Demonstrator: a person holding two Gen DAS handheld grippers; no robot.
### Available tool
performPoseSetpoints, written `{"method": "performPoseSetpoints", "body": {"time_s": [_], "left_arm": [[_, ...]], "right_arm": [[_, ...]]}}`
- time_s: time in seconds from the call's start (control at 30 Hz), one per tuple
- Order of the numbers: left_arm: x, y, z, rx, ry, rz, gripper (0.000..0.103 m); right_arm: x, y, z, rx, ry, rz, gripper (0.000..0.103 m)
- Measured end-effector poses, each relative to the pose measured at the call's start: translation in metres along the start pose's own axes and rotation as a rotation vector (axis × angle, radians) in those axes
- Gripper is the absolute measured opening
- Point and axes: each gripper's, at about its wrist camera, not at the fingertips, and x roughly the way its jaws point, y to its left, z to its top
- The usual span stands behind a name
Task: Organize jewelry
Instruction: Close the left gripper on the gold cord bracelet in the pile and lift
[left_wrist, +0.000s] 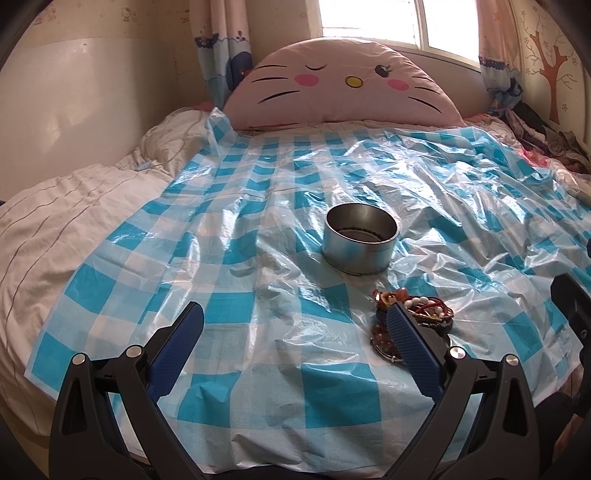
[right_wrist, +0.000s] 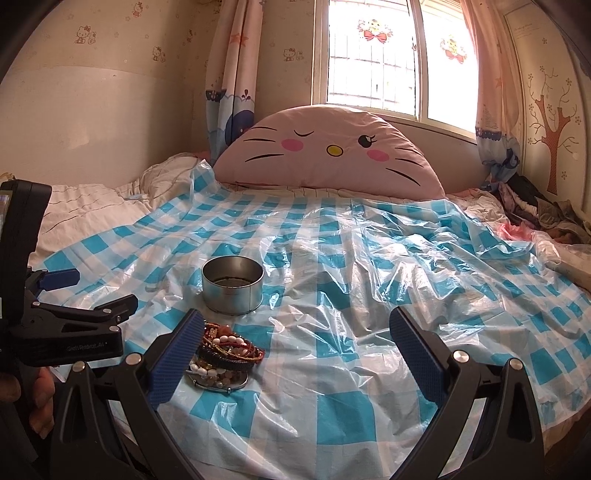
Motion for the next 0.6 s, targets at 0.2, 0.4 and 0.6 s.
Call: {"method": "performPoseSetpoints", "body": {"time_s": [0.2,0.4,0.6], "left_arm": [[0.023,-0.027,0.006,0.131,0.102,-0.206,0.096],[0.056,-0.047,0.017,0.089,0.187,-0.353,0.096],[0.082,-0.035,0.021,-0.031,0.194,-0.315,0.079]], "right_arm": [[-0.007,-0.028,0.005,0.062,0.005,-0.059,0.096],[0.0,-0.062,0.004,0.187,0.034,-0.038,0.096],[0.006,-0.07,-0.005,0.263,0.06,-0.004,0.096]]}}
